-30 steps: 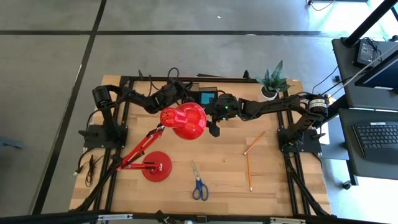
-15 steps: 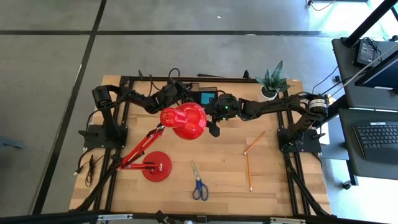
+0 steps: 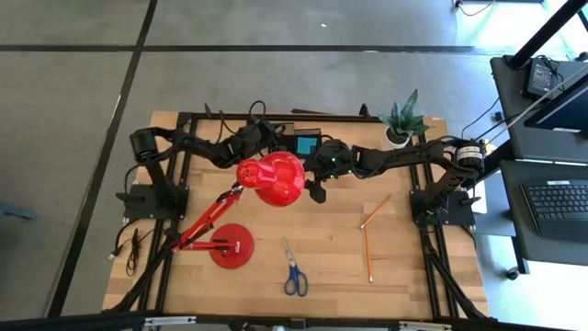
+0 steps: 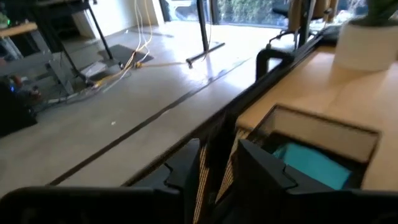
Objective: Pick and place office supplies into organizer
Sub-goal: Put the pen into the desk organizer, then put the top pencil into the desk organizer
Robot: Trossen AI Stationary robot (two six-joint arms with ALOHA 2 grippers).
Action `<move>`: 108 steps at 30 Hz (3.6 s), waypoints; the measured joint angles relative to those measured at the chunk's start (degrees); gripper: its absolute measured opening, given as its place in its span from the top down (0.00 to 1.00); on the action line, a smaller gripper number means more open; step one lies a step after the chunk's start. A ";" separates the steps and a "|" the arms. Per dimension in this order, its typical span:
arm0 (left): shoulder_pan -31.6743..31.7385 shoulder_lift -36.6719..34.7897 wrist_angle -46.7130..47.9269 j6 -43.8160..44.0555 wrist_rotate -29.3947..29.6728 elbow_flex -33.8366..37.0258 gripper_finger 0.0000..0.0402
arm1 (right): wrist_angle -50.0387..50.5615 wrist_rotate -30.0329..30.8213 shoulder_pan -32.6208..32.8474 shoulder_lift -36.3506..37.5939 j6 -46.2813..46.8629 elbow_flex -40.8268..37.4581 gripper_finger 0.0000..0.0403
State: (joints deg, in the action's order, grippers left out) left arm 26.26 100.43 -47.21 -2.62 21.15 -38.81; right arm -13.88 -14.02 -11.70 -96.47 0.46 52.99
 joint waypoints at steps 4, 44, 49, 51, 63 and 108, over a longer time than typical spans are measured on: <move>-0.88 -5.67 4.05 -0.26 0.15 -0.04 0.74 | 0.10 0.00 0.00 0.00 0.80 0.00 0.40; -13.98 -15.41 4.73 0.48 -7.59 10.40 0.74 | 51.07 16.08 24.38 18.08 20.25 -0.02 0.41; -13.96 -15.41 4.77 0.36 -7.58 10.40 0.74 | 58.63 19.18 25.90 17.37 15.95 -0.02 0.43; -13.96 -15.41 4.96 0.33 -7.56 10.40 0.74 | 59.99 20.12 26.61 16.35 13.77 -0.02 0.45; -13.96 -15.41 5.21 -0.15 -7.56 10.40 0.74 | 63.30 20.61 30.20 4.92 0.50 0.00 0.59; -13.96 -15.41 5.41 -0.15 -7.54 10.40 0.74 | 61.58 22.14 32.52 -3.48 -5.38 0.09 0.65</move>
State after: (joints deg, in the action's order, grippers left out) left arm 12.29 85.01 -41.80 -2.76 13.61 -28.40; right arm 47.70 8.12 20.82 -99.94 -4.93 53.08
